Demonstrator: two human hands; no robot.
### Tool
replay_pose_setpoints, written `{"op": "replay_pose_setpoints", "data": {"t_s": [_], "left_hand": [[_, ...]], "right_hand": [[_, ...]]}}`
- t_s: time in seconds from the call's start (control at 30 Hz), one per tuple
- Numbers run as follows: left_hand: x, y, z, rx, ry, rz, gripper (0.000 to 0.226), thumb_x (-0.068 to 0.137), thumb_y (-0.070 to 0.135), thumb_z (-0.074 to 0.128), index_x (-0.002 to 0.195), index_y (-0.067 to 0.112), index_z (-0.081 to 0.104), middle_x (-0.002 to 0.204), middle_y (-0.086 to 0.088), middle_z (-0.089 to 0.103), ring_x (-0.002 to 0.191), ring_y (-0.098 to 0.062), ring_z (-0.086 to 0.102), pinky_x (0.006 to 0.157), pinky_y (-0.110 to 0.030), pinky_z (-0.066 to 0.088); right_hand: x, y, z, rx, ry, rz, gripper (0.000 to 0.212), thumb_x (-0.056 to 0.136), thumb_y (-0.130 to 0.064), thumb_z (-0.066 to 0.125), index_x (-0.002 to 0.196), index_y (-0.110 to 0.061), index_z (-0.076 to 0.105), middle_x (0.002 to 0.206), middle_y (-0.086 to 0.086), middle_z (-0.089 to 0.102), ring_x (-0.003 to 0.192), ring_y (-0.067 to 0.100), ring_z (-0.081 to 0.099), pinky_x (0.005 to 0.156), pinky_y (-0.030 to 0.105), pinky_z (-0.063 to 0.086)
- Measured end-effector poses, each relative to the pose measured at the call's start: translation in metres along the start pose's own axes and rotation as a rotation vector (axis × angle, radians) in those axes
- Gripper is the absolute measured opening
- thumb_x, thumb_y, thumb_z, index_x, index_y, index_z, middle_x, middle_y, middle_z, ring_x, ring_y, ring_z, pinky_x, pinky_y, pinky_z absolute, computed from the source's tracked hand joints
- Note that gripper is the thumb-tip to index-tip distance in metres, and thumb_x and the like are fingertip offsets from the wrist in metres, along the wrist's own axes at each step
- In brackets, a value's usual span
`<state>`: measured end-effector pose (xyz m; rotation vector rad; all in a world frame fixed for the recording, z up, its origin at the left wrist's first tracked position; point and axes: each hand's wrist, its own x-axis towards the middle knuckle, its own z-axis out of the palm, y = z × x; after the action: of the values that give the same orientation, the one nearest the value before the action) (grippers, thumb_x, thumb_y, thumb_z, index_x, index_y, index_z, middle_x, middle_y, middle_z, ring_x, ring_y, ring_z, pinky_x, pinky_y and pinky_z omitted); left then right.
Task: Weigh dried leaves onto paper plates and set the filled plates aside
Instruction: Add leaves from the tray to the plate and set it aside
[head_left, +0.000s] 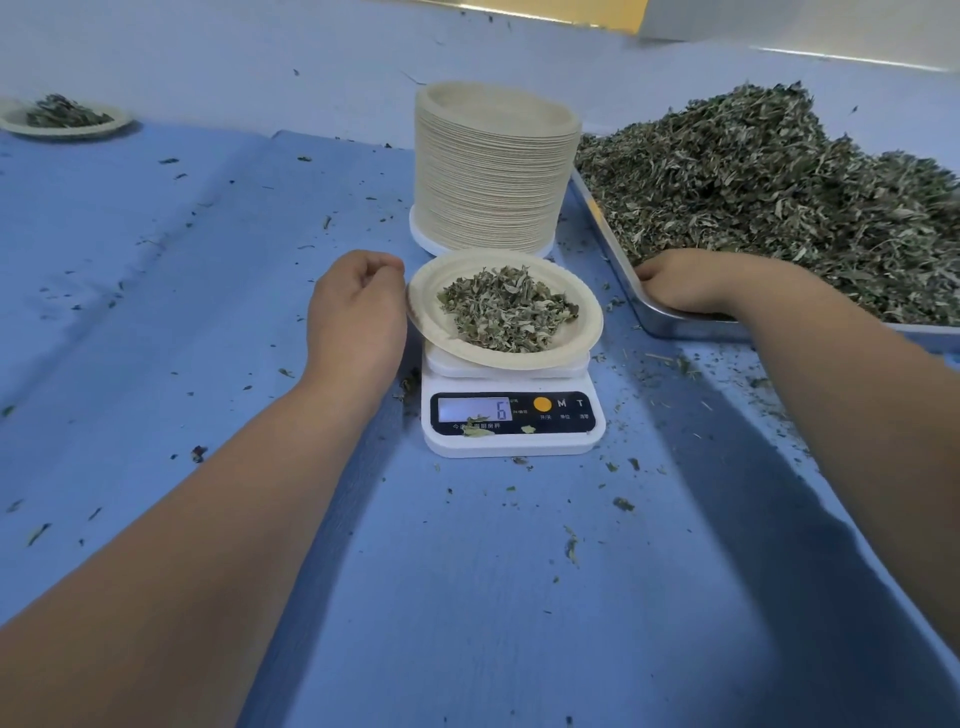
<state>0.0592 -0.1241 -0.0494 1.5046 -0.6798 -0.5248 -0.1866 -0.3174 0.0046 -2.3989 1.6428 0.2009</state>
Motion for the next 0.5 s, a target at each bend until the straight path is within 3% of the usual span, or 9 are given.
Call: {"op": "replay_pose_setpoints", "data": {"t_s": [0.17, 0.27, 0.3, 0.4, 0.5], "left_hand": [[0.0, 0.0, 0.0, 0.01, 0.005, -0.012, 0.031, 0.077, 0.03, 0.048, 0.095, 0.028, 0.072, 0.068, 0.028, 0.064, 0.079, -0.007, 0.062, 0.094, -0.05, 0.058], [0.0, -0.001, 0.0, 0.001, 0.014, -0.018, 0.031, 0.078, 0.027, 0.047, 0.096, 0.029, 0.072, 0.062, 0.028, 0.061, 0.069, -0.002, 0.059, 0.092, -0.049, 0.058], [0.0, -0.001, -0.001, -0.003, 0.018, -0.02, 0.03, 0.079, 0.027, 0.048, 0.096, 0.029, 0.072, 0.061, 0.027, 0.061, 0.064, 0.002, 0.057, 0.092, -0.049, 0.059], [0.0, -0.002, -0.001, 0.014, 0.027, -0.014, 0.026, 0.082, 0.025, 0.049, 0.094, 0.03, 0.072, 0.062, 0.028, 0.061, 0.057, 0.006, 0.055, 0.089, -0.048, 0.058], [-0.001, 0.0, -0.001, 0.015, 0.03, -0.019, 0.027, 0.082, 0.026, 0.047, 0.092, 0.033, 0.072, 0.07, 0.024, 0.065, 0.069, 0.001, 0.06, 0.091, -0.048, 0.058]], "right_hand": [[-0.017, 0.005, -0.013, -0.001, -0.035, -0.006, 0.036, 0.101, -0.019, 0.042, 0.124, -0.003, 0.064, 0.132, 0.02, 0.061, 0.123, 0.037, 0.055, 0.108, 0.053, 0.043], [-0.028, 0.008, -0.013, 0.053, 0.06, -0.076, 0.035, 0.104, -0.028, 0.045, 0.113, -0.005, 0.069, 0.117, 0.022, 0.066, 0.1, 0.033, 0.062, 0.089, 0.04, 0.049], [-0.031, 0.009, -0.012, 0.045, 0.093, -0.086, 0.037, 0.106, -0.034, 0.043, 0.114, -0.009, 0.07, 0.117, 0.018, 0.067, 0.1, 0.032, 0.061, 0.088, 0.038, 0.047], [-0.038, 0.008, -0.002, -0.001, 0.06, -0.042, 0.058, 0.107, -0.052, 0.026, 0.138, -0.014, 0.057, 0.142, 0.014, 0.054, 0.129, 0.034, 0.049, 0.108, 0.041, 0.036], [-0.044, 0.006, 0.006, 0.082, 0.085, -0.003, 0.086, 0.1, -0.068, 0.012, 0.138, -0.002, 0.055, 0.143, 0.023, 0.052, 0.131, 0.04, 0.048, 0.108, 0.046, 0.035]]}}
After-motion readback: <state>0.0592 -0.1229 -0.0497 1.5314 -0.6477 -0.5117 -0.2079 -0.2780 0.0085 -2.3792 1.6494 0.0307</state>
